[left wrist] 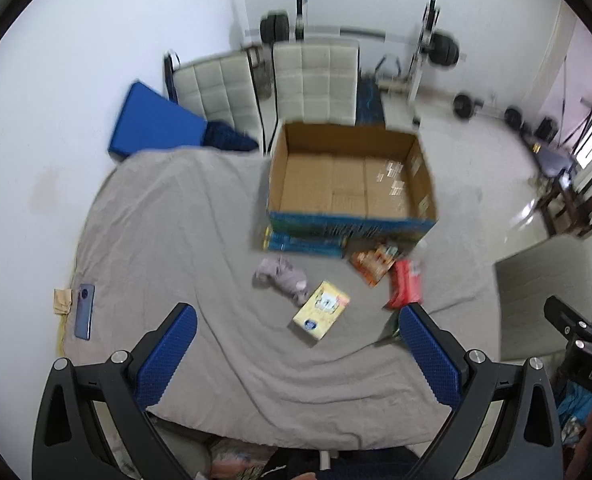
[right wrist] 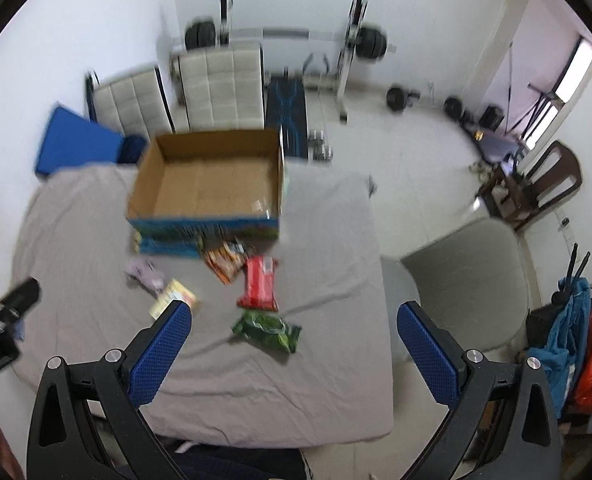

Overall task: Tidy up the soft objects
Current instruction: 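Grasp the yellow tissue pack with the left gripper while the right grasps the green bag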

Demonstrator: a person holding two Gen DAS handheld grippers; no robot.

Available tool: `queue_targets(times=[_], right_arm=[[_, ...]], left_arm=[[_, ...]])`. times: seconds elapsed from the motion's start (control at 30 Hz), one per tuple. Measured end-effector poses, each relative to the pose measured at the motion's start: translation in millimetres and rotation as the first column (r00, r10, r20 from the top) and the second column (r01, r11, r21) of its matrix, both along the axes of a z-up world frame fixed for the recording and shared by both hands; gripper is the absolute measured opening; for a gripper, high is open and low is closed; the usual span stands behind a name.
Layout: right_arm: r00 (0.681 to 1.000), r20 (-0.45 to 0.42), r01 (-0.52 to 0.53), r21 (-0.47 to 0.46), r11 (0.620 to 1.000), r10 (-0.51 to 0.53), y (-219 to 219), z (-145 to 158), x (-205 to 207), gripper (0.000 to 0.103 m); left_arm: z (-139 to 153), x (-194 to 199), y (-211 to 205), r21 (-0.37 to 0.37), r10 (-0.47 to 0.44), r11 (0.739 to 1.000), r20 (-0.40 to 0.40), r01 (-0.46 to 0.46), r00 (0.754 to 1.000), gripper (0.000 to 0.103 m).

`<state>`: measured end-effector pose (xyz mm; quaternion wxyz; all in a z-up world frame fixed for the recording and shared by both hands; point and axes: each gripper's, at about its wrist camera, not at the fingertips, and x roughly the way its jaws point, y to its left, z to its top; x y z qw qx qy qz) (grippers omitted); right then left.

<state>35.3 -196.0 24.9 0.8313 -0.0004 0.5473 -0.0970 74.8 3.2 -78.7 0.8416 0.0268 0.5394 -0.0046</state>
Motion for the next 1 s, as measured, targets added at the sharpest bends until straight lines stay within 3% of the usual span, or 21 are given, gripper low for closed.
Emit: queue_targets(times=[0.2, 0.43, 0.53, 0.7, 0.83, 0.93, 1.0], right_arm=[[0.965, -0.257, -0.031, 0.075, 0.997, 0.049, -16.7, -133.0, 50.9, 0.103], [0.891, -0.418, -0.105, 0.188, 0.977, 0.176, -20.5, -265.8, 87.5, 0.103], [0.84, -0.475, -0.198, 0.182, 0.963, 0.263, -15.0, -301.1, 97.3, 0.101], [0.74, -0.529, -0.363, 0.206, 0.909, 0.415, 2.8, -344.8, 101.5, 0.087], [0.693, -0.555, -0.374, 0.269, 0.888, 0.46, 15.0, -362.5, 91.3, 0.071], [0.701, -0.572, -0.322, 0.279, 0.904, 0.426, 18.8, -372.1, 80.7, 0.057], [0.741, -0.568, -0.22, 0.299, 0.929, 0.358, 13.6, -376.4, 73.8, 0.048]], left_arm=[[-86.8, 41.4, -4.7, 0.005, -0.02, 1.0, -0.154, 0.021, 0.988, 0.103], [-180.3, 68.6, -14.8, 0.004, -0.075, 0.997, -0.295, 0.08, 0.953, 0.103], [-213.6, 75.3, -17.7, 0.016, -0.09, 0.995, -0.35, 0.102, 0.932, 0.103], [-251.9, 82.9, -19.9, 0.022, -0.092, 0.994, -0.411, 0.11, 0.907, 0.103], [-268.8, 82.7, -19.2, 0.01, -0.104, 0.993, -0.444, 0.121, 0.89, 0.103], [-276.9, 85.1, -15.6, 0.011, -0.11, 0.992, -0.449, 0.129, 0.887, 0.103], [-283.0, 87.2, -14.7, 0.01, -0.117, 0.991, -0.455, 0.136, 0.883, 0.103]])
